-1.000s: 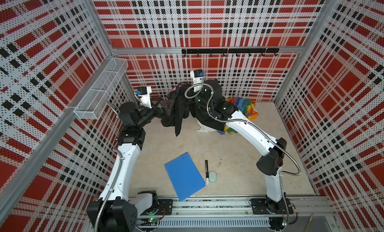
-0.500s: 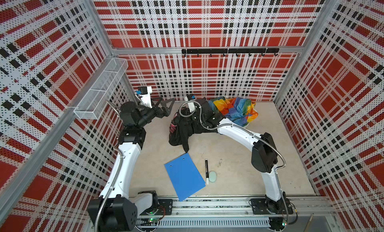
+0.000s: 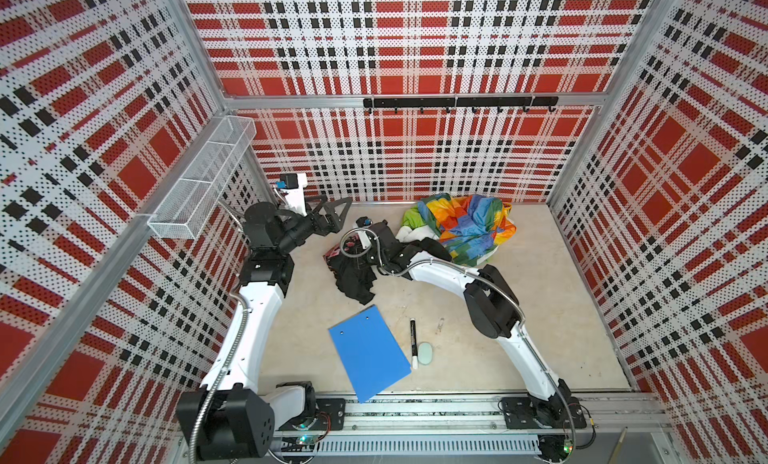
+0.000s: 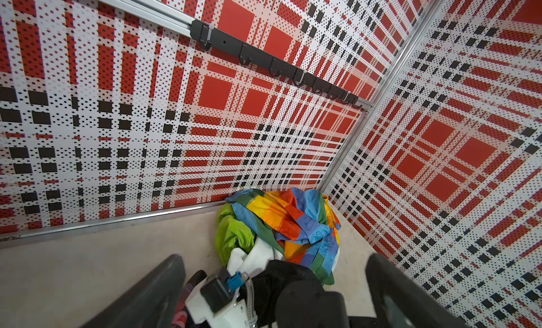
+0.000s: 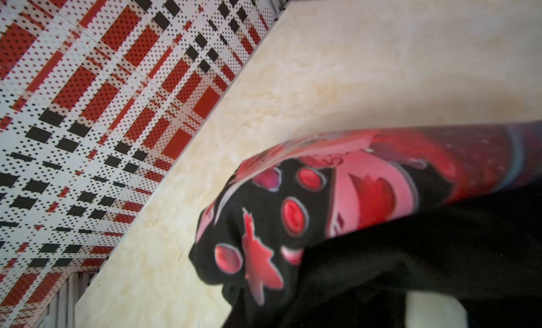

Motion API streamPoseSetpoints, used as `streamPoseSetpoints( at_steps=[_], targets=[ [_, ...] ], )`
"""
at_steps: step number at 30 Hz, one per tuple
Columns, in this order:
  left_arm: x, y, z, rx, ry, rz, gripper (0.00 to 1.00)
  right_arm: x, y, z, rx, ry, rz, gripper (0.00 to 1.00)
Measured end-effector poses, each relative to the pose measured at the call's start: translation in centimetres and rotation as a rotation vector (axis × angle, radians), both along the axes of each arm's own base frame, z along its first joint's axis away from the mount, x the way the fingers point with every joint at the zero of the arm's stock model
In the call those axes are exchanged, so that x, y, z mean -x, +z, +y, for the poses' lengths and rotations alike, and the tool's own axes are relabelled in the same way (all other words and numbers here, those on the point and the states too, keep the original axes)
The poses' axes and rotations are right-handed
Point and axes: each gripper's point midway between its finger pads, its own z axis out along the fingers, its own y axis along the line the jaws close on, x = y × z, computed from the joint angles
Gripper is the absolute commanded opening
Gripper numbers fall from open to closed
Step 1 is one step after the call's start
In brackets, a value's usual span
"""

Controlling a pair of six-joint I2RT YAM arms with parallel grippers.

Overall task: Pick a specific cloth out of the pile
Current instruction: 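Lower the black shirt onto the open table nearer the robot with the right gripper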

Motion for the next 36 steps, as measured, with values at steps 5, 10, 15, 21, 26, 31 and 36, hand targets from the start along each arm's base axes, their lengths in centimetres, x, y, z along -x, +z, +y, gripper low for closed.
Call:
streamPoseSetpoints(
  at_steps=[5,10,15,21,26,31,36],
  targets=[
    [0.0,0.0,0.0,0.001,0.002,0.002,0.99,0.0,-2.9,1.6,-0.012,-0.003,0.050,0.08],
    [-0.2,-0.2,0.1,0.002,0.003,0.005,0.99,0.1,-4.0,1.8,-0.020,-0.017,0.080,0.29],
    [-0.4,-0.5,0.1,0.002,0.003,0.014,0.99,0.5,-3.8,0.9,-0.022,-0.021,0.073,0.74],
    [-0.8,-1.0,0.1,0.002,0.005,0.029,0.99,3.3,-1.0,-2.8,-0.002,-0.022,0.044,0.90],
    [-1.1,-1.8,-0.7,-0.005,-0.002,0.053,0.99,6.2,5.6,-8.2,-0.043,-0.054,-0.060,0.94],
    [-1.5,-3.4,-2.7,-0.020,-0.035,0.096,0.99,8.4,10.7,-14.8,-0.087,-0.129,-0.170,0.94],
    [-1.9,-6.0,-5.9,-0.070,-0.078,0.157,0.98,8.4,12.0,-23.0,-0.069,-0.275,-0.218,0.94]
  ],
)
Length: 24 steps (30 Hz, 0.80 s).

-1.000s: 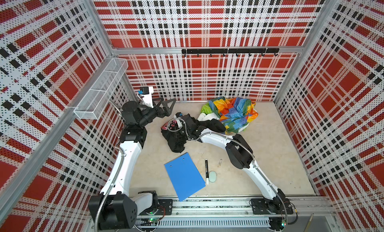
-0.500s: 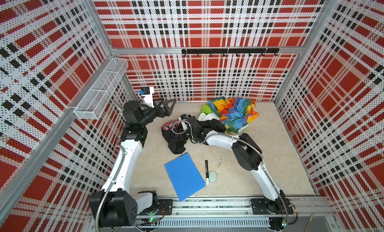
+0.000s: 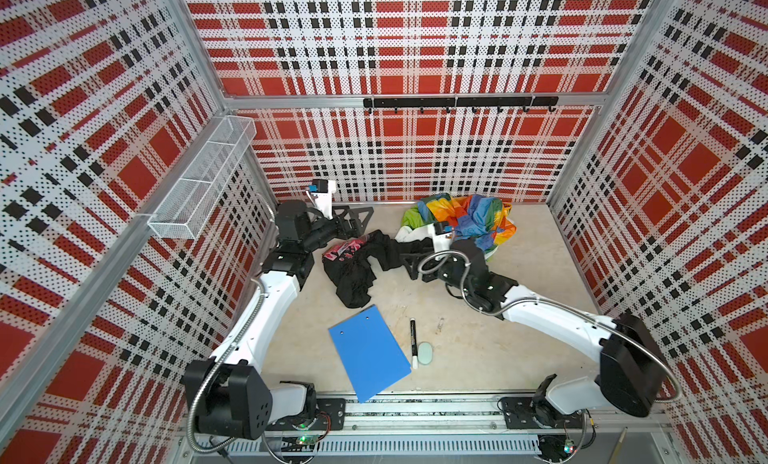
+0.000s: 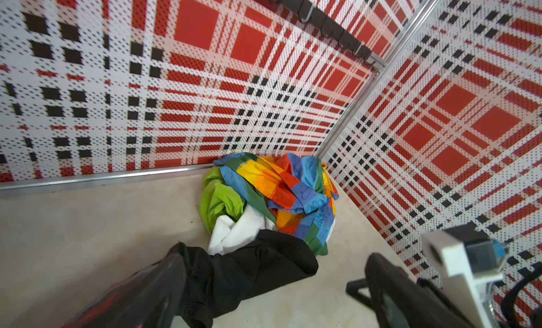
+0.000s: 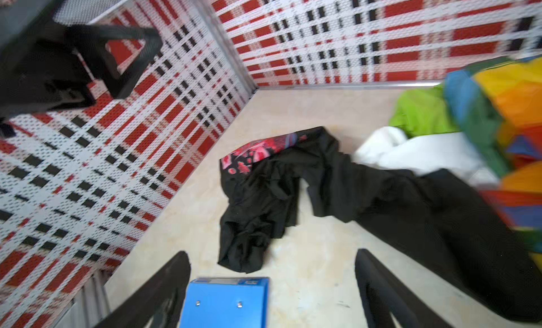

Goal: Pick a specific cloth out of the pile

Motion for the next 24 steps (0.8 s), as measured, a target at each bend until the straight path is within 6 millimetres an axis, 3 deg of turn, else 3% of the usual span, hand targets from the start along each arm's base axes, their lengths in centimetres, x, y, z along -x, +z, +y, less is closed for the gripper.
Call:
streamPoseSetpoints(
  at_steps=[4,6,14,18,24],
  targets=[
    [-0.2,-2.7,-3.7,-0.060,-0.052,0.059,0.97,0.3,-0.1,-5.0,0.037,-0.111,-0.004,0.95],
    [-0.1,-4.4,-5.9,-0.106,-0.079,0.093,0.96,1.1,0.1,-6.3,0.051,-0.130,-0.011,1.00],
    [0.8,-11.4,-13.6,-0.289,-0.139,0.228,0.89,4.0,1.0,-10.4,0.090,-0.190,-0.049,1.00],
    [-0.3,-14.4,-16.4,-0.340,-0.108,0.310,0.85,5.4,1.0,-12.1,0.099,-0.216,-0.057,1.00],
    [-2.5,-17.9,-18.3,-0.387,-0.019,0.431,0.82,7.1,0.9,-14.0,0.108,-0.242,-0.060,1.00]
  ],
)
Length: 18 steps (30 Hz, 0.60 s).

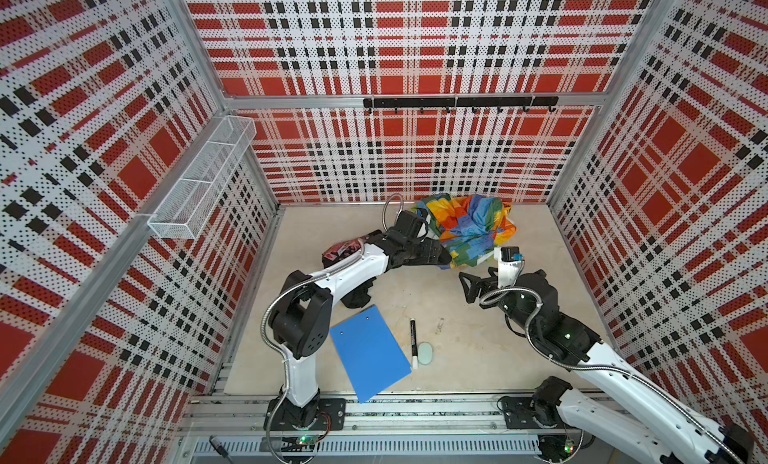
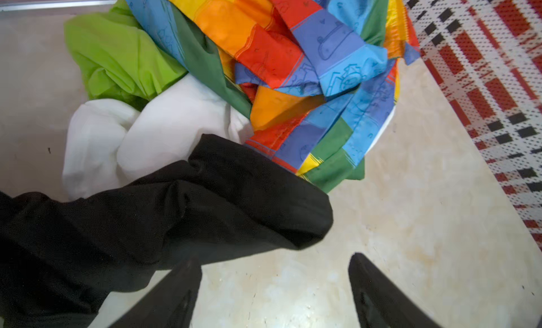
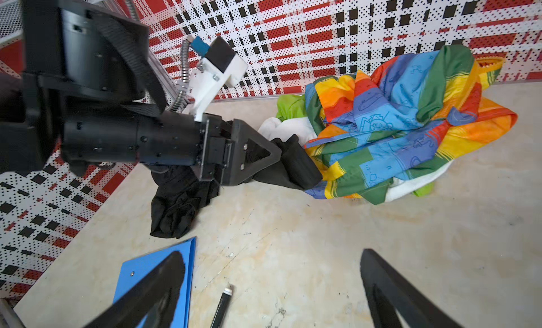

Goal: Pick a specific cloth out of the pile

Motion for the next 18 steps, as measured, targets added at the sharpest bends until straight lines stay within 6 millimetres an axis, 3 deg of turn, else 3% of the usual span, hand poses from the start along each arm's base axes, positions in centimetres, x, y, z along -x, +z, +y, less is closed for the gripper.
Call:
streamPoseSetpoints(
  at_steps=[10,18],
  targets=[
    [-2.5,-0.6,-1.1,-0.014,0.075,0.059,0.76,0.8,-0.3,-1.2,0.003,-0.029,0.003,1.00],
    [-1.0,-2.8,-2.5,-0.059,0.044,0.107,0.74,1.1,-1.0,-1.9,0.010,-0.052,0.016,1.00]
  ],
)
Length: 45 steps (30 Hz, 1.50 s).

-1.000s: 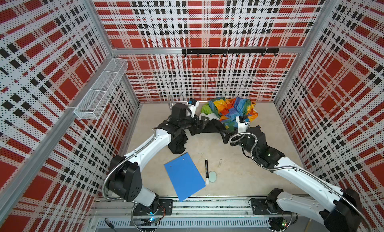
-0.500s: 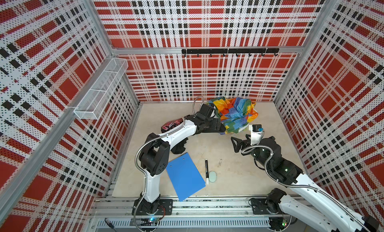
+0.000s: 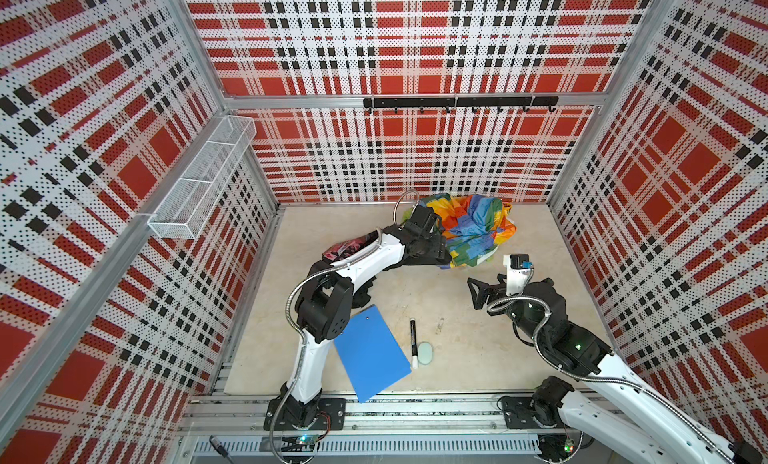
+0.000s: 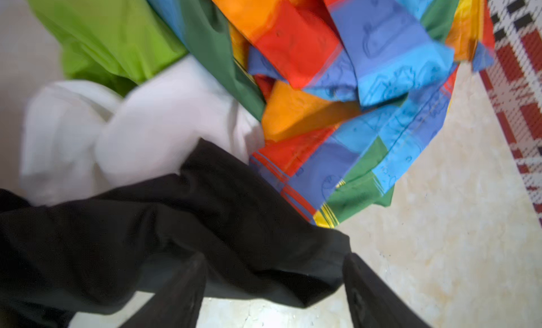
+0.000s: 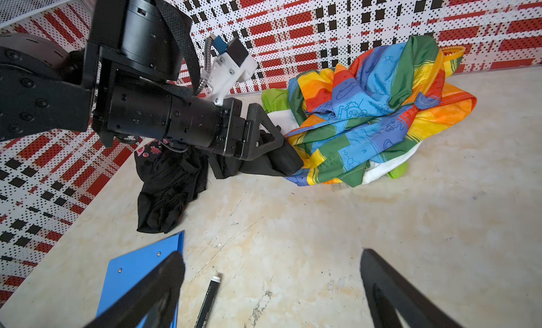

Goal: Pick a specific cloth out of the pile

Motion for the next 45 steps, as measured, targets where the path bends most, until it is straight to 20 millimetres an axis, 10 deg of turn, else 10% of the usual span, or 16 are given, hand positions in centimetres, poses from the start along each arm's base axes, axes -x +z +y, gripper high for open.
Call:
streamPoseSetpoints(
  at_steps=[8,18,22,25,29,39,45],
  targets=[
    [1.1,-2.8,-0.3,-0.054,-0.015,0.052,0.35,0.0,-0.3,-0.1,-0.005,-0.008,0.010,1.00],
    [1.7,0.8,2.3,-0.047,0.016,-0.005,0.01,0.0,-1.4,-0.3,0.005,-0.019,0.032,1.00],
    [1.5,2.5,4.2,-0.029,0.045,-0.033,0.01,-0.1,-1.6,-0.2,0.009,-0.019,0.038,1.00],
    [1.4,2.8,5.2,-0.007,0.047,-0.032,0.38,-0.1,-1.6,-0.3,0.009,-0.023,0.037,1.00],
    [1.8,2.0,5.1,0.006,0.030,-0.009,0.57,-0.2,-1.6,-0.2,0.008,-0.027,0.038,1.00],
    [5.0,-3.4,-0.4,0.004,-0.069,0.087,0.53,-0.3,-2.0,-0.2,0.011,-0.031,0.051,1.00],
    [5.2,-6.8,-0.5,-0.025,-0.055,0.147,0.31,-0.3,-2.0,-0.4,0.011,-0.037,0.051,1.00]
  ],
)
